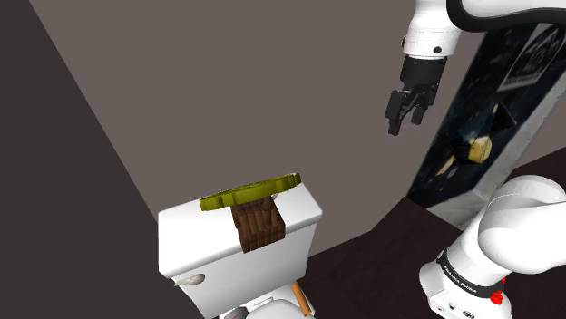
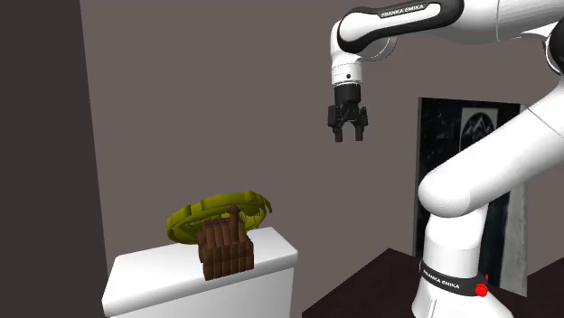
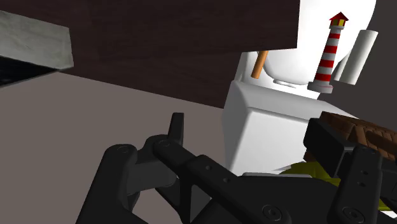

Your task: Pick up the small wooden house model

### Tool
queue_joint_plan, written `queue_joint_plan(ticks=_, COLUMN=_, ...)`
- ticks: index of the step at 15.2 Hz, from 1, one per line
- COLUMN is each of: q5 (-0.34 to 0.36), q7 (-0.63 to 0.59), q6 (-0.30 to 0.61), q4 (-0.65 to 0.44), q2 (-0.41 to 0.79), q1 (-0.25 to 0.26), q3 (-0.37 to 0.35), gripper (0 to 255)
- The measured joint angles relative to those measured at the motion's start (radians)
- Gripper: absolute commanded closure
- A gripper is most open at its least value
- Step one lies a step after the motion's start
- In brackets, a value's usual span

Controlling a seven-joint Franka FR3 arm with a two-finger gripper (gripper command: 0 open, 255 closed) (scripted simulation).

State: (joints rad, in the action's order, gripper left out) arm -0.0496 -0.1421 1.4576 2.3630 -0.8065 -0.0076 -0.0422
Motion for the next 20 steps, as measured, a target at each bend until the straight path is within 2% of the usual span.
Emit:
queue_joint_plan(ticks=4, q5=-0.025, q7=-0.047, q6=0.026, q4=-0.017, q2=0.055, q1=0.012, q3=-0.049, gripper=0)
queue_joint_plan(ticks=13, q5=-0.089, q7=-0.254, q6=0.118, q4=-0.127, q2=0.308, q1=0.051, q3=-0.248, gripper=0)
queue_joint_plan(ticks=20, q5=-0.064, q7=-0.423, q6=0.178, q4=-0.271, q2=0.565, q1=0.068, q3=-0.382, gripper=0)
